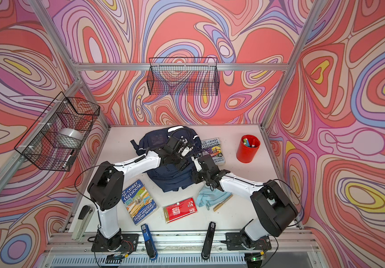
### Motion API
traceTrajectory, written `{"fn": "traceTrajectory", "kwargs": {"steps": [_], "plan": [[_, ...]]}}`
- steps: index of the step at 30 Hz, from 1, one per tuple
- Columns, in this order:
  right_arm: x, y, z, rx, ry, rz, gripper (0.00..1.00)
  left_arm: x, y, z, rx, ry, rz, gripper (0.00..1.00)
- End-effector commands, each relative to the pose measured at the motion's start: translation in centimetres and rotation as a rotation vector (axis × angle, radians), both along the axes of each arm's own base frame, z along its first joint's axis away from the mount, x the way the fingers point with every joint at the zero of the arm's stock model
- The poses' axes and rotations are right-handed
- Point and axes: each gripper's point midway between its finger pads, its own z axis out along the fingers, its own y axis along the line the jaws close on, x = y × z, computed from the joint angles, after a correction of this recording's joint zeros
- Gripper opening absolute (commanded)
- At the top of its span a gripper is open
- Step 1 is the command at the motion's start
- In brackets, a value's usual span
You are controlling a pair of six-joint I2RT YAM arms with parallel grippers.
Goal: Pack books, pencil case, and school supplies into a backpack
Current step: Unzip the student bag at the center of the table.
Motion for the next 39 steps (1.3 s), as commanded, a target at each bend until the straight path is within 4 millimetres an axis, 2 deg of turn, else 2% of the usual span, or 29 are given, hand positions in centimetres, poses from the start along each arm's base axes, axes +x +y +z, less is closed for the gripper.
{"fn": "traceTrajectory", "kwargs": {"steps": [1, 5, 8, 14, 20, 26, 28, 30, 33, 35, 37, 39], "plan": [[1.1, 0.6, 2.1, 0.037, -0.063, -0.012, 0.0, 0.1, -1.1, 0.2, -0.028, 0.056, -0.015, 0.0], [1.1, 0.1, 2.3, -0.06, -0.087, -0.052, 0.0, 1.3, -2.1, 3.3, -0.211, 0.121, 0.062, 0.0], [0.4, 0.9, 2.9, -0.089, -0.087, -0.055, 0.0, 2.2, -2.5, 5.2, -0.282, 0.14, 0.112, 0.0], [-0.9, 3.9, 4.5, -0.13, -0.106, -0.011, 0.0, 2.9, -3.1, 6.6, -0.314, 0.187, 0.156, 0.0], [-2.3, 6.9, 5.6, -0.111, -0.128, 0.029, 0.0, 3.8, -2.2, 8.6, -0.41, 0.218, 0.226, 0.0], [-3.5, 10.1, 5.4, -0.11, -0.106, 0.067, 0.0, 4.5, -1.6, 9.4, -0.422, 0.218, 0.275, 0.0], [-3.7, 10.2, 5.3, -0.107, -0.097, 0.074, 0.0, 4.8, -1.1, 9.3, -0.396, 0.201, 0.287, 0.0], [-3.2, 9.4, 5.0, -0.106, -0.101, 0.072, 0.0, 5.0, -0.7, 9.4, -0.396, 0.199, 0.295, 0.0], [-2.5, 6.6, 3.8, -0.132, -0.026, 0.1, 0.0, 5.1, 0.0, 10.0, -0.399, 0.18, 0.319, 0.0], [-2.9, 5.6, 4.3, -0.154, -0.003, 0.108, 0.0, 5.7, 0.8, 10.2, -0.382, 0.155, 0.367, 0.0], [-3.6, 6.2, 5.2, -0.101, 0.035, 0.113, 0.0, 6.1, 0.6, 10.0, -0.384, 0.168, 0.39, 0.0], [-4.5, 6.8, 5.0, -0.114, 0.086, 0.096, 0.0, 6.7, 0.2, 9.8, -0.402, 0.174, 0.403, 0.0]]}}
